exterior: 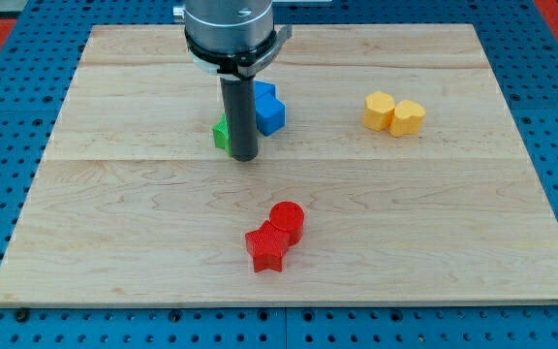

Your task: Push the green star slightly up

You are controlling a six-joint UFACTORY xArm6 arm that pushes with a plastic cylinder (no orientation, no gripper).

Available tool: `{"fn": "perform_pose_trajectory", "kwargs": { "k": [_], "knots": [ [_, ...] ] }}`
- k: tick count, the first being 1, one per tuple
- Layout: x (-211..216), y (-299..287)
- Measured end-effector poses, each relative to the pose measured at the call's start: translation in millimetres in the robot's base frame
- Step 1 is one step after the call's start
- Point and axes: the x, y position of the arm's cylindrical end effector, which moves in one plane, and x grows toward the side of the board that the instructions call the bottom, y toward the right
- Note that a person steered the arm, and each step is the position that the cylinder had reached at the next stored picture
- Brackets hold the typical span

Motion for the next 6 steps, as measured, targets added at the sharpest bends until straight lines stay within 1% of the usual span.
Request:
{"fn": "perform_pose_trajectory", "kwargs": {
  "k": [1,2,3,4,5,6],
  "knots": [
    [6,0],
    [20,-28],
    [18,-43],
    [-6,-31],
    [1,-23],
    [33,-97]
  ]
}}
